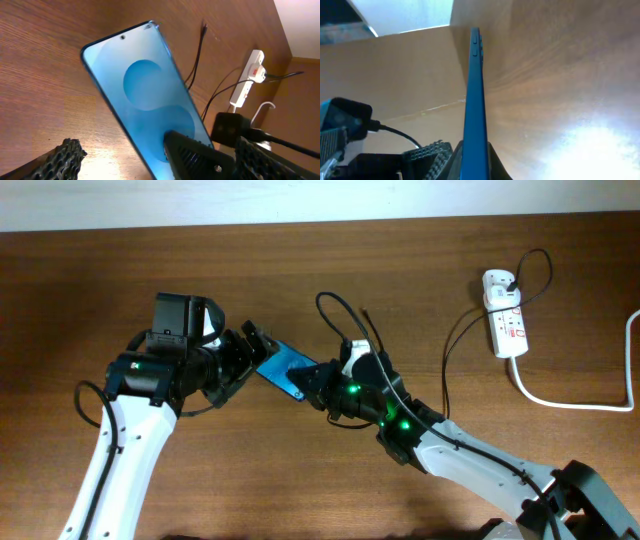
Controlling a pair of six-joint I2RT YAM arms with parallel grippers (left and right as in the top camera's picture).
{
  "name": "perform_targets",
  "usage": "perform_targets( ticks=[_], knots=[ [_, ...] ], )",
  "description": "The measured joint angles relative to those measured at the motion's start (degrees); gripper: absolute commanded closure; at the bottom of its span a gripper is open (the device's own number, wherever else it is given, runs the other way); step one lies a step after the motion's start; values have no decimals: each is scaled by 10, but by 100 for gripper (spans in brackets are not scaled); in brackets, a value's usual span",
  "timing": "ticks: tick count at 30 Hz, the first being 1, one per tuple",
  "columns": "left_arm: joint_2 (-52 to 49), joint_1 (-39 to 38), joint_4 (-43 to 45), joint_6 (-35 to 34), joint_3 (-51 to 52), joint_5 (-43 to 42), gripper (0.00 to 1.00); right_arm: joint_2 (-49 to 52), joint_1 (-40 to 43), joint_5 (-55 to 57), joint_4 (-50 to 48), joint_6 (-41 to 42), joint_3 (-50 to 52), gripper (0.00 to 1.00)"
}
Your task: Plug charger to phone and switch on socket
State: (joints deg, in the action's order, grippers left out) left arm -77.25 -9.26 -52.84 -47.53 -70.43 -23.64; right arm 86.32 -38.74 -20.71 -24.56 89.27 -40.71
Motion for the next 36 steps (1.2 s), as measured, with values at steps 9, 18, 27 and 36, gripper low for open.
perform_targets(
  ticks=[9,18,27,36],
  knots=[
    [104,0,-13,22,0,0,1,0,0,-19,2,143,0,96],
    [192,0,-83,37,-3,44,1,0,0,-23,2,144,0,96],
    [198,0,-10,-42,98,-60,1,0,0,-24,-5,93,0,96],
    [197,0,117,-200,202,-104,0,0,0,-32,-55,56,0,96]
  ],
)
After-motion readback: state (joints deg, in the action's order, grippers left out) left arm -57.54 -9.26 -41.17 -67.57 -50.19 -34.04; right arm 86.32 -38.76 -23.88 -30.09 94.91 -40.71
